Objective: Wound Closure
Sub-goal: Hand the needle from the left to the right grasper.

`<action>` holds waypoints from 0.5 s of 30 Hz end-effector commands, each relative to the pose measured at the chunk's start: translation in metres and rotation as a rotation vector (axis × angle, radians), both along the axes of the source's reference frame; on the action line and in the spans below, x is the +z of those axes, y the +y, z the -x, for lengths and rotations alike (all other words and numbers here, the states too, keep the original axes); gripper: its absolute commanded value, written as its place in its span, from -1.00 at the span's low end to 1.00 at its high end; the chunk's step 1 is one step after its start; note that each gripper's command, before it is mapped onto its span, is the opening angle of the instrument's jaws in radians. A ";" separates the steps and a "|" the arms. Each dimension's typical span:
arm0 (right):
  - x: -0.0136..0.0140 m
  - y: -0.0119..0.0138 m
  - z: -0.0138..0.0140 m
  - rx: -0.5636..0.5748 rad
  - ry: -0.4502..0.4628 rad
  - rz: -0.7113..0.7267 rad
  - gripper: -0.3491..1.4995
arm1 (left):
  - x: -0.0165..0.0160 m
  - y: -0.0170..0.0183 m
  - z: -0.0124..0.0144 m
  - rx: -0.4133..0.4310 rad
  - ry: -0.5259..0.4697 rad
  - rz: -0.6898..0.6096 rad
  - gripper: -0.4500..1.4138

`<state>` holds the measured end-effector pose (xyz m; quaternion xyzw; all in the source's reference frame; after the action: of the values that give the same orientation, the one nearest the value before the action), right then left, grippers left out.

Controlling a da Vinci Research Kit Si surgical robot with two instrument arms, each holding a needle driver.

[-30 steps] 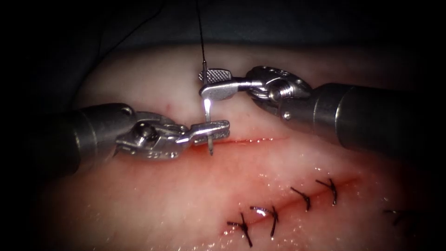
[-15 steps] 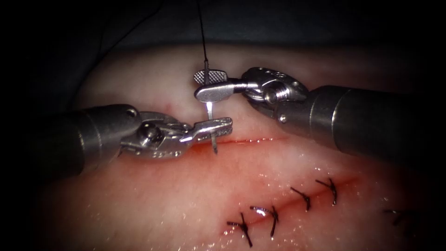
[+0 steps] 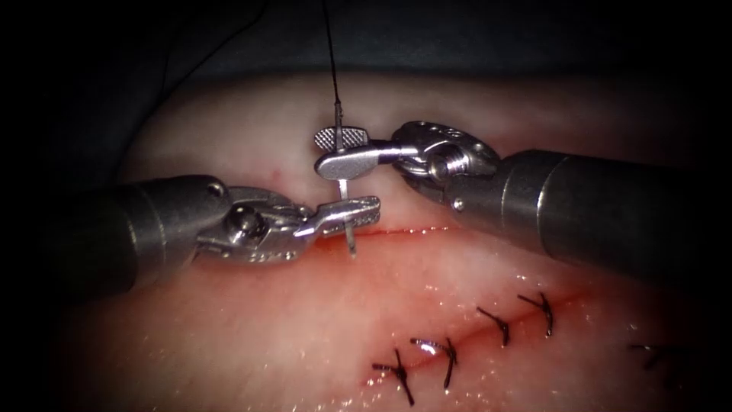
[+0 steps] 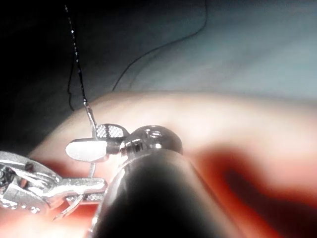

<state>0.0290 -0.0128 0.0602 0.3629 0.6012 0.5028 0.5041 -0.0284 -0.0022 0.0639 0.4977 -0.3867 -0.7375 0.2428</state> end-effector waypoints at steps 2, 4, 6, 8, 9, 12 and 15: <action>-0.0002 0.0009 -0.0011 -0.004 0.015 -0.016 -1.00 | 0.0003 0.0006 0.0009 0.005 0.004 0.005 -1.00; -0.0004 0.0009 -0.0012 -0.005 0.019 -0.027 -1.00 | 0.0003 0.0006 0.0010 0.005 0.004 0.005 -1.00; -0.0005 0.0009 -0.0012 -0.010 0.018 -0.033 -1.00 | 0.0003 0.0006 0.0010 0.005 0.008 0.011 -1.00; -0.0005 0.0008 -0.0010 -0.014 0.019 -0.039 -1.00 | 0.0003 0.0008 0.0009 0.020 0.016 0.005 -1.00; -0.0005 0.0008 -0.0010 -0.015 0.018 -0.039 -1.00 | 0.0002 0.0008 0.0009 0.024 0.018 -0.002 -1.00; -0.0003 0.0010 -0.0007 -0.014 0.017 -0.041 -1.00 | 0.0001 0.0008 0.0000 -0.005 -0.017 -0.144 0.50; 0.0001 0.0013 -0.0006 -0.007 0.017 -0.042 -1.00 | -0.0001 0.0006 -0.0009 -0.054 -0.015 -0.240 0.77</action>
<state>0.0285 -0.0124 0.0601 0.3814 0.5914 0.5124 0.4922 -0.0265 -0.0024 0.0635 0.5159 -0.3055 -0.7860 0.1505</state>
